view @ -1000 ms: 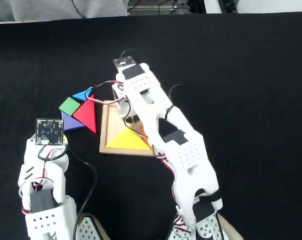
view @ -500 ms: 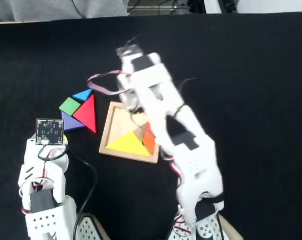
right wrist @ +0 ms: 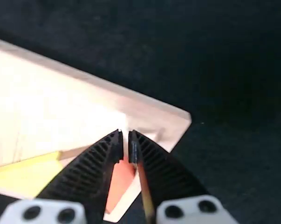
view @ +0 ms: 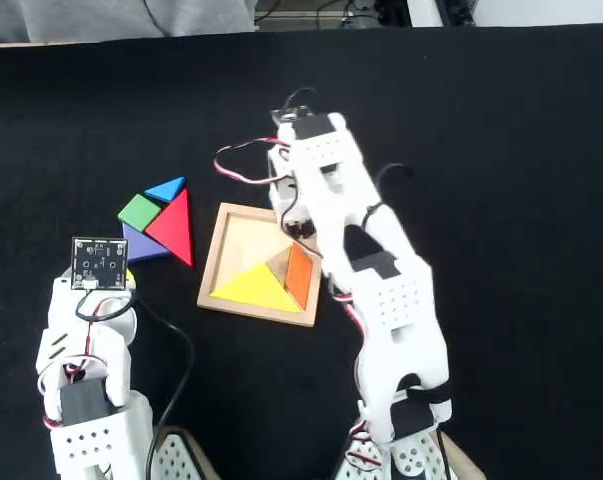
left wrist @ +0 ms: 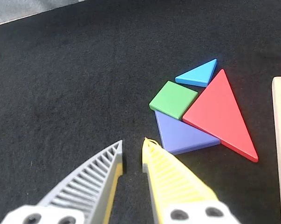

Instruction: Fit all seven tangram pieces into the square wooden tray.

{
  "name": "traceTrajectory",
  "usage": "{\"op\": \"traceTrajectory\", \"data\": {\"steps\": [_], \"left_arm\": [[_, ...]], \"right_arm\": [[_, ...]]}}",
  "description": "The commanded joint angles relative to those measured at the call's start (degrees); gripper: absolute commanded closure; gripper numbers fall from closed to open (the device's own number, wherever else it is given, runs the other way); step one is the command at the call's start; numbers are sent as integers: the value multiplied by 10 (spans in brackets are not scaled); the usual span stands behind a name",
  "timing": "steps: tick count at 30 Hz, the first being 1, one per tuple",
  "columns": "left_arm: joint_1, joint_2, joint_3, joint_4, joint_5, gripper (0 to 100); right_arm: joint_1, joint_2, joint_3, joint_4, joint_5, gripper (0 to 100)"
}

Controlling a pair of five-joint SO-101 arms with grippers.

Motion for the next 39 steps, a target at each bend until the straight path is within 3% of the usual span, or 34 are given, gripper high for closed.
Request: {"op": "traceTrajectory", "data": {"steps": [1, 12, 22, 27, 39], "left_arm": [[3, -4, 11, -4, -1, 920], [3, -4, 11, -4, -1, 920], [2, -4, 11, -4, -1, 920], [2, -4, 11, -4, -1, 920], [2, -4, 11, -4, -1, 920]], "right_arm": [[-11, -2, -1, 27, 1, 967], [-16, -15, 17, 55, 0, 967], [53, -100, 21, 54, 0, 962], [51, -93, 87, 7, -76, 842], [32, -62, 85, -34, -82, 835]]}}
